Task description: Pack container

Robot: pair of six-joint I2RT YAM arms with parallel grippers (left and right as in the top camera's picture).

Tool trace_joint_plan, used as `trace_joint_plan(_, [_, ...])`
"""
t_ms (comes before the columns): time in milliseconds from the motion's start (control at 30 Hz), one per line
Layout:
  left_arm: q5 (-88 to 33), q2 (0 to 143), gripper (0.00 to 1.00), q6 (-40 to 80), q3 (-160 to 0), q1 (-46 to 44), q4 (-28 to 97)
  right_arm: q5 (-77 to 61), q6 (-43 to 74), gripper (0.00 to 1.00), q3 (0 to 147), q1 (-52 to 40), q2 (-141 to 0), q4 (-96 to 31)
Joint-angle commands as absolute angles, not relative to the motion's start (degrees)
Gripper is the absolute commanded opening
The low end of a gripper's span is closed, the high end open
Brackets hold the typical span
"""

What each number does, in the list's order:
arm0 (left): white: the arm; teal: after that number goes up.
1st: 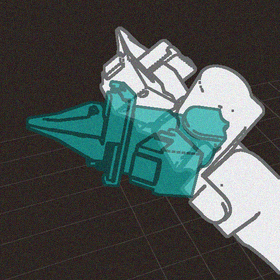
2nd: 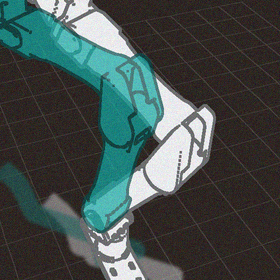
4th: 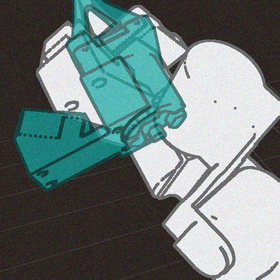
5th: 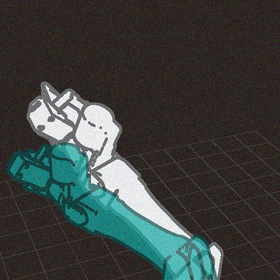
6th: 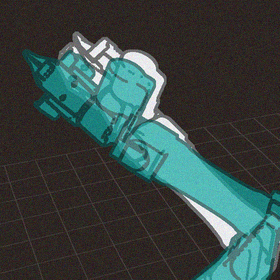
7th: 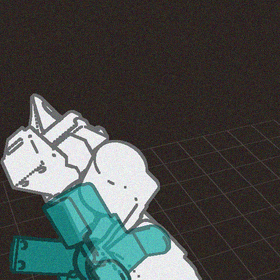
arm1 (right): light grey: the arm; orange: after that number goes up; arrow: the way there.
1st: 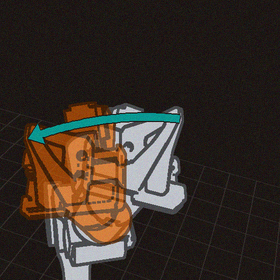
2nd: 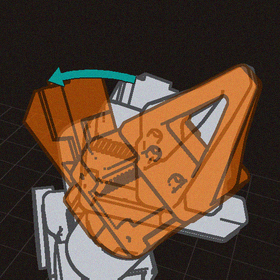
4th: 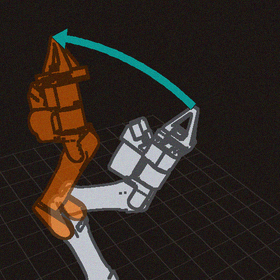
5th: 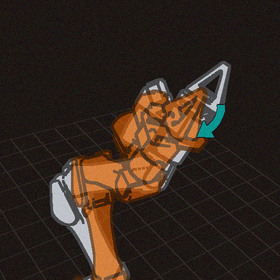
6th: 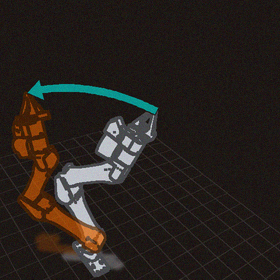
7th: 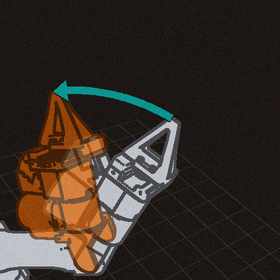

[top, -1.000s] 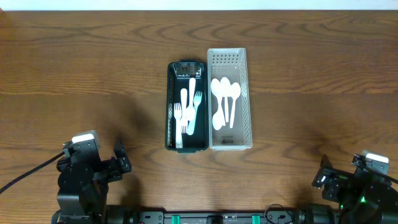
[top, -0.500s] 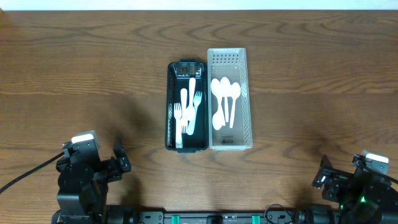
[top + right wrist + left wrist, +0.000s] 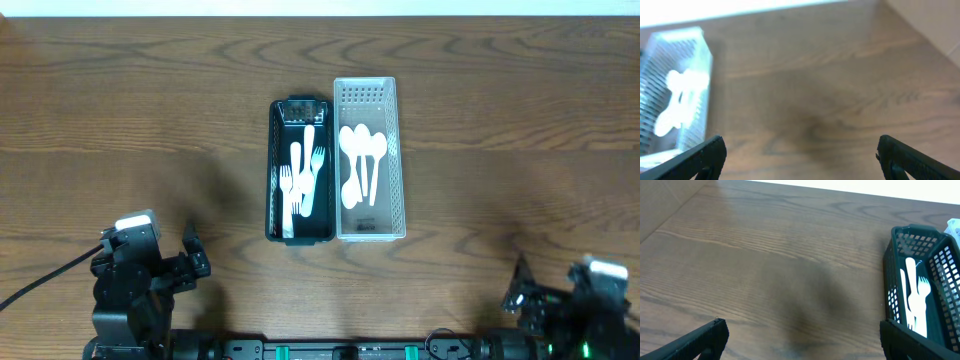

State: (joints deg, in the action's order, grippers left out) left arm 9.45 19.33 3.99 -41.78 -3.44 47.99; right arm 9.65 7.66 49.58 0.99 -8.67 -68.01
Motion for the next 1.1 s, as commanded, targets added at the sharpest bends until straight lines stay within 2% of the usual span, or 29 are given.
trace_joint_plan(0, [10.15,18.92,0.98,3.01,-41.78,-3.62,47.99,6.66,8.62,0.99,47.90,-0.43,-1.61,-66.50])
trace_joint_plan(100, [10.15,18.92,0.98,3.01,-41.78,-3.62,48.01,6.17,4.36,0.99,43.27,-0.80,-0.93,-59.55])
trace_joint_plan(333, [10.15,18.92,0.98,3.01,-41.78,-3.62,48.01,-1.37,-14.48,0.99,22.39,-3.46,-0.95,-22.76])
trace_joint_plan(467, [10.15,18.92,0.98,3.01,-41.78,-3.62,48.01,-1.28,-19.55,0.99,11.53,-4.82,-0.73,-10.74])
trace_joint_plan(667, [10.15,18.92,0.98,3.01,-41.78,-3.62,48.01,-1.76,-14.17,0.99,1.10,-4.80,-0.25,-5.21])
trace_joint_plan(1067, [10.15,18.92,0.98,3.01,-41.78,-3.62,48.01,-0.86,-12.03,0.99,0.75,-4.75,-0.27,-5.08])
